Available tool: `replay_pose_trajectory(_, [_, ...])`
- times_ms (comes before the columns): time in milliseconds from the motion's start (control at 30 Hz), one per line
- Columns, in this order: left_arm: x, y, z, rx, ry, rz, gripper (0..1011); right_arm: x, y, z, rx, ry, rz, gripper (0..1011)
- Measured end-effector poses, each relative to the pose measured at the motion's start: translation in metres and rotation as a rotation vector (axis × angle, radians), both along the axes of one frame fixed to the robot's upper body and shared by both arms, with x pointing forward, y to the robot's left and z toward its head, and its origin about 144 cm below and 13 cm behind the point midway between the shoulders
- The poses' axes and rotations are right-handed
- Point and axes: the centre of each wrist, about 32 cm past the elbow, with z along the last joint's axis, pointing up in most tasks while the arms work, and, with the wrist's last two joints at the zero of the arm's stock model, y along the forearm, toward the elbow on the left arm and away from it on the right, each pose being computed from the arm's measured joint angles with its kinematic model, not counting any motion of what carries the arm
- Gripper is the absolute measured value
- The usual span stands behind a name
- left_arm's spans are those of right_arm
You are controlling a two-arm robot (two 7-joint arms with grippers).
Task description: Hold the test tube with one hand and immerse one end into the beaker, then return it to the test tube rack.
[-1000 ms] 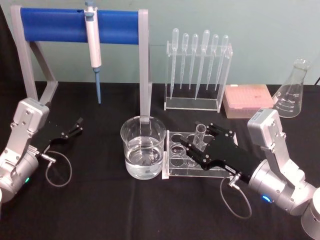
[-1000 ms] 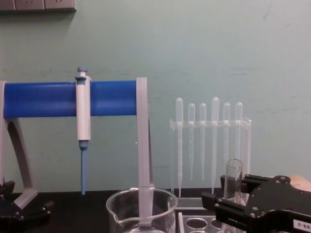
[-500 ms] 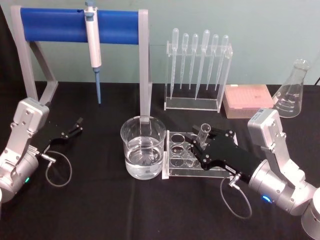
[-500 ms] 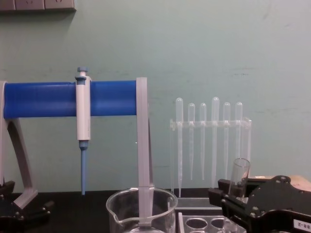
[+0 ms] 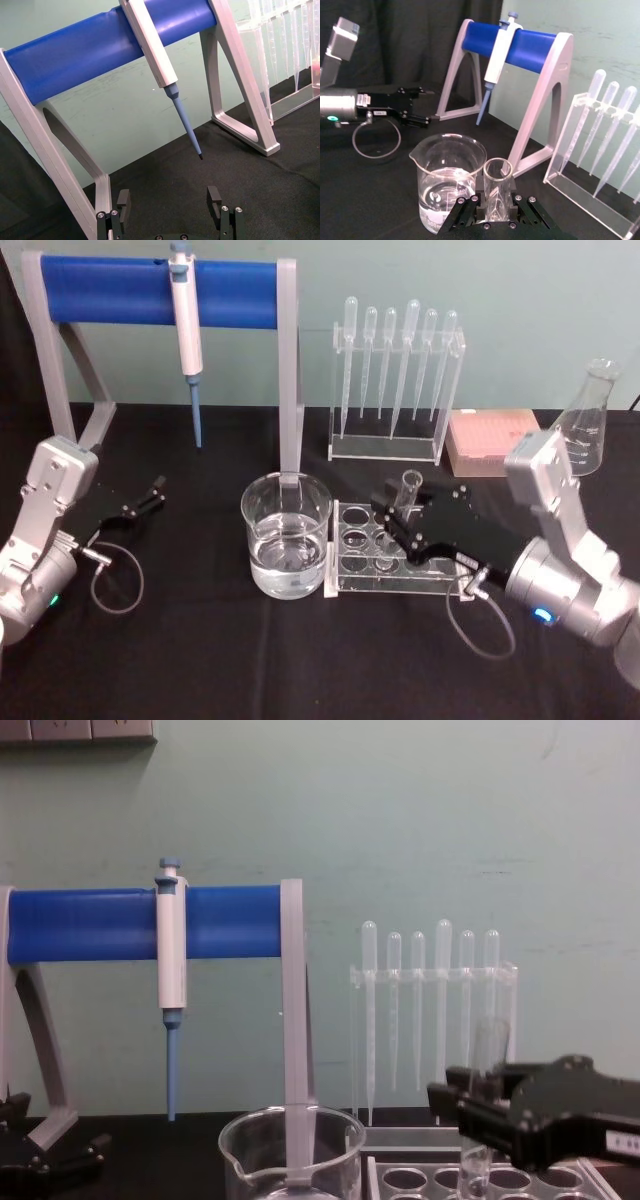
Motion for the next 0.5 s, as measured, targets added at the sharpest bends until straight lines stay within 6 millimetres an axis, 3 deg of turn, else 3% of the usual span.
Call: replay_pose_trajectory(500, [0.000,0.000,0.000,0.000,0.000,0.000,1000,0.026,-0.010,0.072,-0.021,0.072,0.129,223])
